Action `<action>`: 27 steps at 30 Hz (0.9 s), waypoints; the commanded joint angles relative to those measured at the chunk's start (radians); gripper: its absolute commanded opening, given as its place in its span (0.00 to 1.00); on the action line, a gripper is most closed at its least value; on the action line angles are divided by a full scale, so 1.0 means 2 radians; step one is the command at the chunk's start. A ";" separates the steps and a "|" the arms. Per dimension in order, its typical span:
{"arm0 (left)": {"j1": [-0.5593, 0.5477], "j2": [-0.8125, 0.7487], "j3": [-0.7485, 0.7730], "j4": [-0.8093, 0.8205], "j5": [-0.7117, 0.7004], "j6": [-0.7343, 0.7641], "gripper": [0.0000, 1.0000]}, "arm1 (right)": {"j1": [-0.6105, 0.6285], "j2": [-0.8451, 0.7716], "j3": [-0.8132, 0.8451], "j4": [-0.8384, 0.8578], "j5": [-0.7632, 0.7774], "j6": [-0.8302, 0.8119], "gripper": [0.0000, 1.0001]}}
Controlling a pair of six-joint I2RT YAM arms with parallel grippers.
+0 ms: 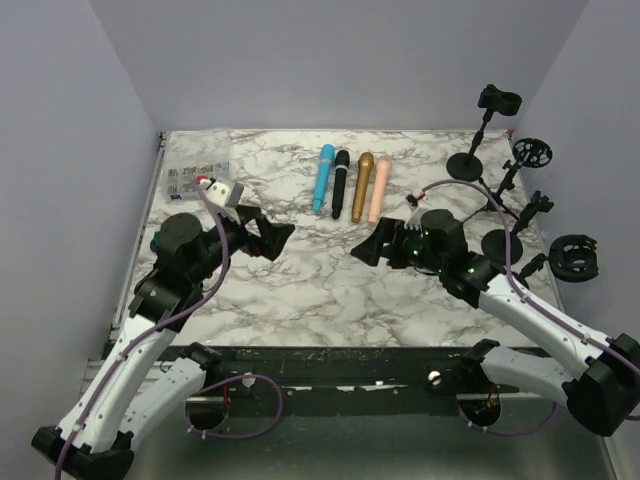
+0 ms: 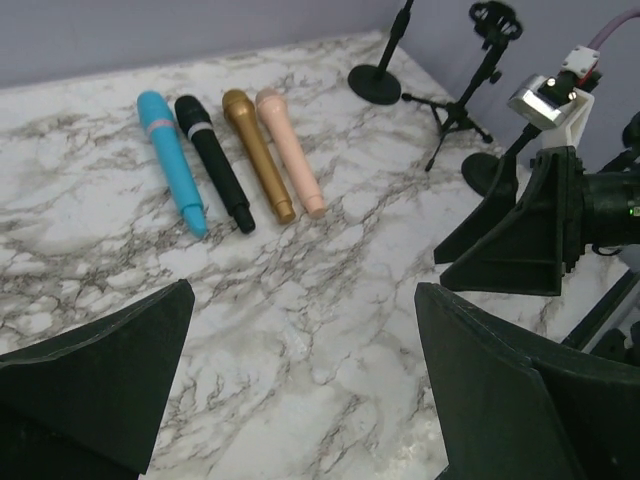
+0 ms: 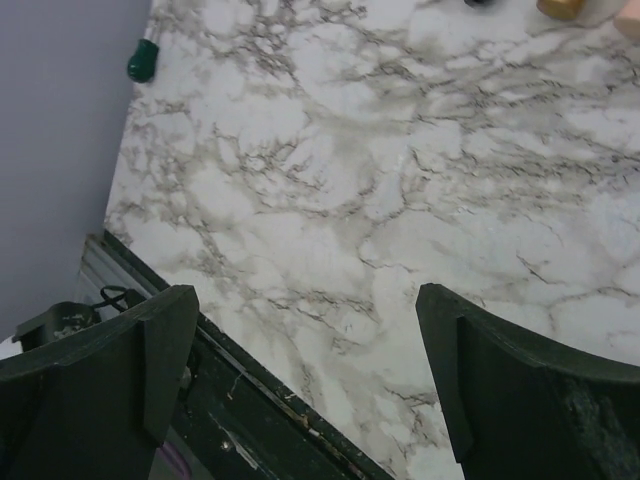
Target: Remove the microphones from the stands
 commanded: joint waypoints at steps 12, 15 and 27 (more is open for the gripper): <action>-0.002 -0.323 -0.029 -0.017 -0.078 -0.058 0.99 | 0.006 -0.250 0.082 -0.084 0.285 -0.108 1.00; -0.002 -0.356 -0.003 -0.026 -0.103 -0.038 0.99 | 0.006 -0.294 0.105 -0.103 0.319 -0.131 1.00; -0.002 -0.394 0.068 -0.054 -0.172 0.013 0.98 | 0.006 -0.418 0.153 -0.130 0.419 -0.165 1.00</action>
